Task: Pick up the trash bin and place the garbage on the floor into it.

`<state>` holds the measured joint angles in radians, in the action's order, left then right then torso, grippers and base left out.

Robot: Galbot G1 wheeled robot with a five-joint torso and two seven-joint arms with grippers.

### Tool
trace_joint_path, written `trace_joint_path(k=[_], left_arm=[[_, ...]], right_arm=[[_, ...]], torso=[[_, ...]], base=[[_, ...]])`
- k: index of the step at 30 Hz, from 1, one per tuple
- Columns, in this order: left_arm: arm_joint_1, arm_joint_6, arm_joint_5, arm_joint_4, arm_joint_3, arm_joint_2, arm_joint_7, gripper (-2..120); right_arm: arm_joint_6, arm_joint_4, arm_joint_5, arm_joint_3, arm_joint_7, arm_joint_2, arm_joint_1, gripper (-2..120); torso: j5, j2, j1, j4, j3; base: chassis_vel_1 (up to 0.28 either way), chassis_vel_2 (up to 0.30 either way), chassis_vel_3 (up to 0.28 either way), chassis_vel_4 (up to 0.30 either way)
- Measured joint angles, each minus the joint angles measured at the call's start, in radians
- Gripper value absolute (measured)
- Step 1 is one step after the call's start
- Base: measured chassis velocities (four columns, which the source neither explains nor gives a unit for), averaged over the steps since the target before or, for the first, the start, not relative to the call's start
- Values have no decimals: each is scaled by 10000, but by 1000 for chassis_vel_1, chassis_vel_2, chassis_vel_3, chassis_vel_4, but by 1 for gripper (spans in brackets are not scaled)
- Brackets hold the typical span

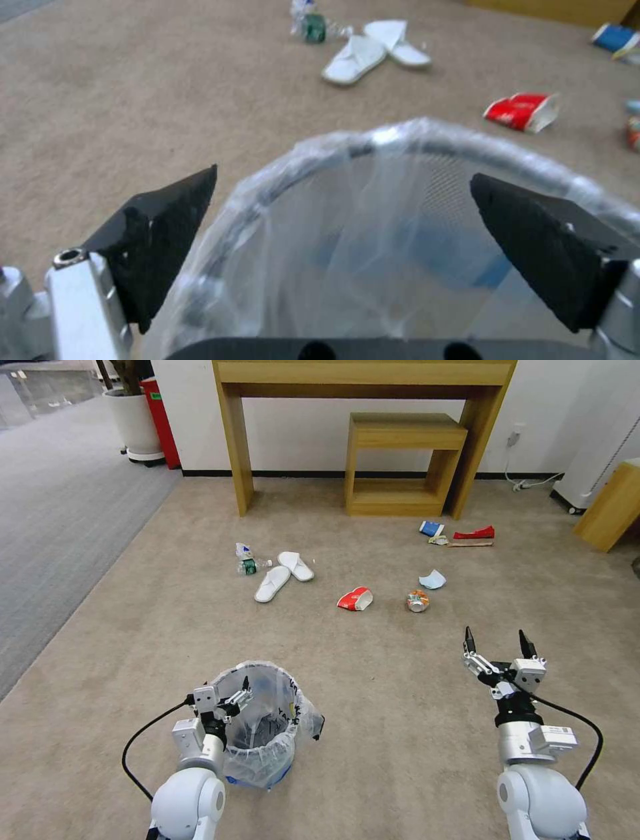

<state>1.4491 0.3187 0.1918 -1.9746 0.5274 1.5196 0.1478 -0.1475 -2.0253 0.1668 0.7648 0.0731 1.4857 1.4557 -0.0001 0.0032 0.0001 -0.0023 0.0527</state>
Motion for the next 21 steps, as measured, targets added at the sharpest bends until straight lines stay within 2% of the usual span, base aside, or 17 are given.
trace_joint_path(k=[9, 21], left_arm=[[46, 616, 418, 15, -86, -177, 1106, 99], [246, 739, 401, -280, 53, -209, 1280, 99]], right_arm=[[9, -73, -81, -15, 55, 138, 12, 100], [17, -120, -148, -61, 108, 200, 71, 100]], torso=[[0, 0, 0, 0, 0], [1, 0, 0, -1, 0]], base=[[0, 0, 0, 0], [0, 0, 0, 0]])
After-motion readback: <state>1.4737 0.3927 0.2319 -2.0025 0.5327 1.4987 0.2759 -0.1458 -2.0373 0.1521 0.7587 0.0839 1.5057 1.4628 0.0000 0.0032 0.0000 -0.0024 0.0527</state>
